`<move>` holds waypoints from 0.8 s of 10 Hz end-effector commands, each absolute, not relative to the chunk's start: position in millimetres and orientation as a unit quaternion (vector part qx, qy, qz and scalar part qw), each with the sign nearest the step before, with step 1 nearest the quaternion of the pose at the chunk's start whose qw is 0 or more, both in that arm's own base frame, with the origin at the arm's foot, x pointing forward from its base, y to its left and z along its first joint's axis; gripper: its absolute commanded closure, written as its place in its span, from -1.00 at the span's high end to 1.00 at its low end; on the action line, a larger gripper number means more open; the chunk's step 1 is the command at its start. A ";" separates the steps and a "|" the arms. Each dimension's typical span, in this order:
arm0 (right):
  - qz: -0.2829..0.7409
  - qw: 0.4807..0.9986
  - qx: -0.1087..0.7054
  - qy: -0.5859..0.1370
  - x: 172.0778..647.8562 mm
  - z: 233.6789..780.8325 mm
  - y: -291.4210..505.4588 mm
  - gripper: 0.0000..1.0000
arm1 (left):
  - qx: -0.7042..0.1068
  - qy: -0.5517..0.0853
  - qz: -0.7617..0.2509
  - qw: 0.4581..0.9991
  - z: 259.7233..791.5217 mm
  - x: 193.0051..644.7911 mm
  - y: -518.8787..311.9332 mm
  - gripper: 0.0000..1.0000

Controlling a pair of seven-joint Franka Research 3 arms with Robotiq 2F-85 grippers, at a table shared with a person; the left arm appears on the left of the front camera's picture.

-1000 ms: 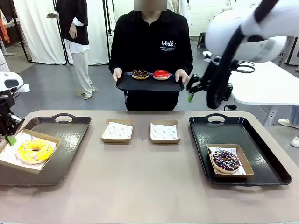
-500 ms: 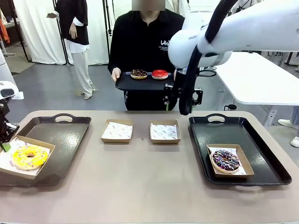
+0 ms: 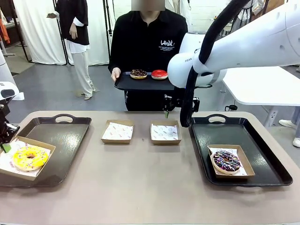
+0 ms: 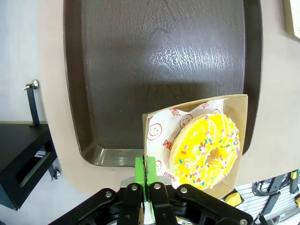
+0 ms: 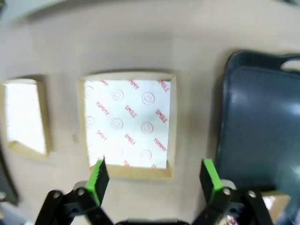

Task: Individually package the donuts and arrange them on the tray.
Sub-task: Place the picked Paper togo box on the Handle tray while simultaneously picking up another Paper togo box from the table with the other hand.

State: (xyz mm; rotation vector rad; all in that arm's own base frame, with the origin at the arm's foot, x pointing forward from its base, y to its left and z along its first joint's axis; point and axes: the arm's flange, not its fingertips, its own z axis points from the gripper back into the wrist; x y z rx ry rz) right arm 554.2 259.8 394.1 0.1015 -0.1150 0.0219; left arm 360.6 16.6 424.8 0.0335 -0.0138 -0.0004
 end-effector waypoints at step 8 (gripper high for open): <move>0.056 0.994 0.053 -0.073 541.2 359.1 254.2 1.00 | 0.017 -0.007 -0.003 1.000 427.0 358.7 16.5 -0.98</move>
